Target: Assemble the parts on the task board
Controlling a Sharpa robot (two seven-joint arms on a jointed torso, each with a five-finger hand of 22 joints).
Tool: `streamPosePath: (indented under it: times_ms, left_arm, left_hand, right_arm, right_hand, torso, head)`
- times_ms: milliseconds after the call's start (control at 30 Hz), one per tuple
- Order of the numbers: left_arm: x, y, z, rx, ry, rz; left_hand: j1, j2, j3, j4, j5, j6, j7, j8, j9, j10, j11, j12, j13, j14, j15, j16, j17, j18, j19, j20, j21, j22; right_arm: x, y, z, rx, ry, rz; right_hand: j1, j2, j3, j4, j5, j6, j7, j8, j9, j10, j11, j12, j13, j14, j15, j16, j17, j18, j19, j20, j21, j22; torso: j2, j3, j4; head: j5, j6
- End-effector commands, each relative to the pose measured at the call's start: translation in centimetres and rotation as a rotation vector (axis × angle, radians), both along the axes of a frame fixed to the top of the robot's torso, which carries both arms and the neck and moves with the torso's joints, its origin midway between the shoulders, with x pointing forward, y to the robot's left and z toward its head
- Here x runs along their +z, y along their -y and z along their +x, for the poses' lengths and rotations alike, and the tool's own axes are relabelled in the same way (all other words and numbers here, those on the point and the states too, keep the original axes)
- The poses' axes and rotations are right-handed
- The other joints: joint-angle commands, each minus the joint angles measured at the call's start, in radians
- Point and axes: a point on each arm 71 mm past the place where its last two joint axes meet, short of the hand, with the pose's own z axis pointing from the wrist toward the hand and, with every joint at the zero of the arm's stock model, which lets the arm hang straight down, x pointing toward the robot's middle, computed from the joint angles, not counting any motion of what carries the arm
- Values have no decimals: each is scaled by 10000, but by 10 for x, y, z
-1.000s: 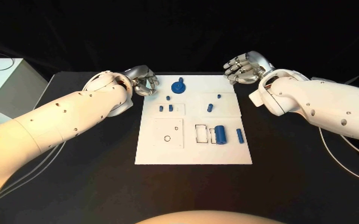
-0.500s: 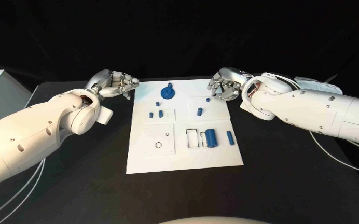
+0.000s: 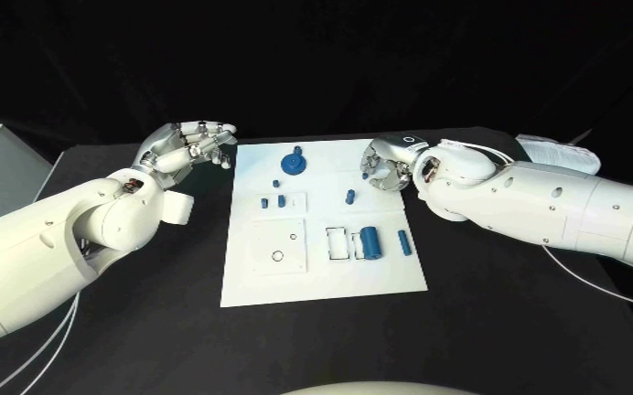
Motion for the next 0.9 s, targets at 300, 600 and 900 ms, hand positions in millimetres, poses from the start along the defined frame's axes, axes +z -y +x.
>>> streamPosePath:
  times_ms: [300, 600, 900]
  left_arm:
    - [6, 2, -5, 108, 208, -902]
    - [6, 2, -6, 125, 167, -856]
    - [6, 2, -6, 120, 119, -798]
  left_hand:
    - [128, 20, -50, 9, 47, 74, -18, 44, 12, 58, -7, -50, -25, 46, -11, -60, -13, 73, 92, -8, -38, -22]
    - [161, 26, -56, 11, 50, 56, -3, 36, 5, 63, 1, -88, -47, 49, -9, -79, -17, 71, 115, -15, -59, -40]
    - [207, 23, -69, 7, 52, 23, 20, 19, -6, 60, 16, -138, -75, 56, -2, -103, -21, 68, 144, -19, -86, -62]
  right_arm:
    - [-9, -8, -1, 13, 73, -734]
    - [-11, -13, -1, 62, 6, -654]
    - [-16, -18, -1, 46, -231, -904]
  right_hand:
    - [17, 216, 185, 75, -305, 95, 23, 33, 102, 39, 15, 8, 17, 437, 53, 249, 45, -132, -50, 114, 244, 220]
    - [184, 499, 778, 70, -580, 332, -52, 180, 243, 326, -60, 35, 27, 395, -1, 429, 18, -143, -82, 93, 433, 460]
    - [254, 675, 1146, -92, -720, 571, -124, 381, 426, 613, -141, 47, 38, 372, -53, 556, -18, -174, -77, 60, 640, 727]
  torso:
    - [7, 13, -12]
    - [1, 15, -2]
    - [5, 19, -16]
  head:
    - [22, -25]
    - [53, -38]
    - [61, -52]
